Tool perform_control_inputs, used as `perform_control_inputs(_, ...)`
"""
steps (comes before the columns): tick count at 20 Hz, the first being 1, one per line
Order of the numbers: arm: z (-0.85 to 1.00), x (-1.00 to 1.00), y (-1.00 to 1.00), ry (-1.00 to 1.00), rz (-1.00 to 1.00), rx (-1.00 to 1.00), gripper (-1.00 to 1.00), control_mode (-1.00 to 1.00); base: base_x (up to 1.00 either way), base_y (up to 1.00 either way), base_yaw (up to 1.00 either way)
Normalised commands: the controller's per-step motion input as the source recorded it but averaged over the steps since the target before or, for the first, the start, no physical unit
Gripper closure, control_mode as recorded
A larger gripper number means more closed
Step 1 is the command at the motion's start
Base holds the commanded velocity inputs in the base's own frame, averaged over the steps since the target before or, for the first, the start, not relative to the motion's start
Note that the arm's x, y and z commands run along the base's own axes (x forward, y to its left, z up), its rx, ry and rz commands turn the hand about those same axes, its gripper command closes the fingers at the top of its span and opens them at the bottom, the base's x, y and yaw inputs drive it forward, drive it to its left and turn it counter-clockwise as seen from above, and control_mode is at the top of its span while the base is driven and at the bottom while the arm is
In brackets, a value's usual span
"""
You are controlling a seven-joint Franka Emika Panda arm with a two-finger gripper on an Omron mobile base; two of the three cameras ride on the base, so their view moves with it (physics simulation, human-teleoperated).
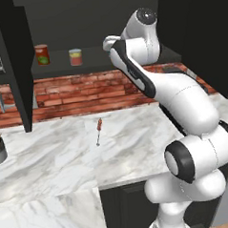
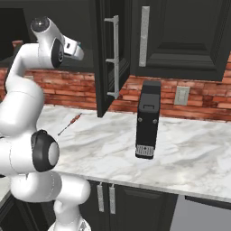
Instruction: Stack two cans on top of the other two cans in the cabinet.
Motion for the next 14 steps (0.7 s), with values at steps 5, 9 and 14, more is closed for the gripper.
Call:
perform_control_inputs(5, -0.07, 0.36, 0.02, 0.0, 0.01, -0.03, -1.0, -1.0, 0.0, 0.0, 0.0)
perform_control_inputs(9, -0.11, 0.32, 0.02, 0.0, 0.05, -0.04, -1.0, -1.0, 0.0, 0.0, 0.0)
perform_control_inputs(14, -0.11, 0.34, 0.02, 0.0, 0.06, -0.05, -1.0, -1.0, 0.0, 0.0, 0.0)
